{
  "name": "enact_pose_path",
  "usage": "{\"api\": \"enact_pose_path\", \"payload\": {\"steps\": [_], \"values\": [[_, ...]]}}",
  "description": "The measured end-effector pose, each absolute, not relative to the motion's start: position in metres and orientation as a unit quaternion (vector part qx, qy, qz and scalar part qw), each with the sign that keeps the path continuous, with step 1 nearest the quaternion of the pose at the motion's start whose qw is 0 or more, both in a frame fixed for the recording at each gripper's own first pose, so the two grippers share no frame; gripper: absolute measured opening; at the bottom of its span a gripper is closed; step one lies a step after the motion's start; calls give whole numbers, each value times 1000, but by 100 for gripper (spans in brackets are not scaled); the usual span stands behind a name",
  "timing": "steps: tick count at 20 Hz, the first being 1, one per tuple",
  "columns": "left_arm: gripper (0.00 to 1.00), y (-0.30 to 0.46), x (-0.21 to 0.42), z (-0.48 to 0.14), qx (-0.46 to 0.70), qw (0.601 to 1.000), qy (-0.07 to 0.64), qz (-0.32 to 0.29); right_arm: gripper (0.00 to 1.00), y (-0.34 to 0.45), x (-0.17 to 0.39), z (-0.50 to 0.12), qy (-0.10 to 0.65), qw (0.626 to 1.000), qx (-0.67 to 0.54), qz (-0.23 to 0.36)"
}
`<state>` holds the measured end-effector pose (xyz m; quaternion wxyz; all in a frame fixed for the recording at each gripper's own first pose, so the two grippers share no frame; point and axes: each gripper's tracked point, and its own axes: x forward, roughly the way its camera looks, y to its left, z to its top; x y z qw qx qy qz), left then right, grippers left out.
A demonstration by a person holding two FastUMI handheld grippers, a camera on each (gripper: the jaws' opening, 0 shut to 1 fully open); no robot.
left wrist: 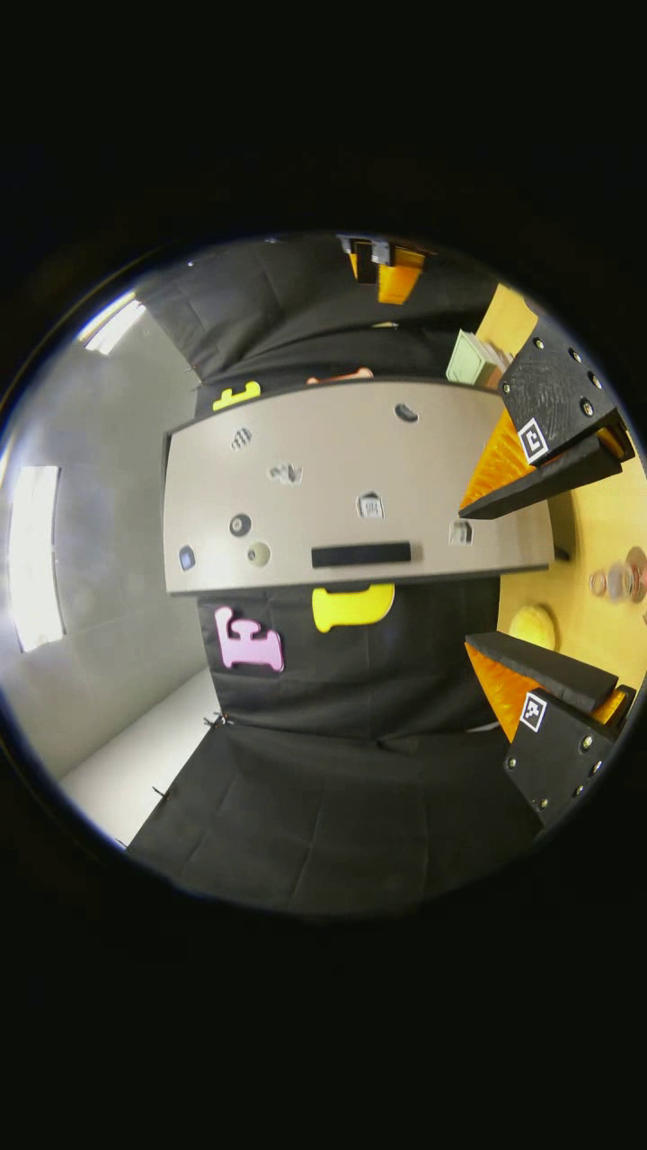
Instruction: Open the cabinet door with the right hand, grasp the bottle in the cabinet with the left hand and place it on the coaster, then close the cabinet door with the right hand.
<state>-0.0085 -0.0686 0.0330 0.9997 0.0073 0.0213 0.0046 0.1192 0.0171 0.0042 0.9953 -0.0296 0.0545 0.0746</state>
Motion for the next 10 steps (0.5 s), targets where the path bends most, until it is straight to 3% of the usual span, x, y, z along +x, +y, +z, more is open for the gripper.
{"api": "enact_pose_path", "payload": {"steps": [10], "values": [[74,-69,-33,46,20,999,14,-25,98,17,75,7,43,998,-7,47]]}}
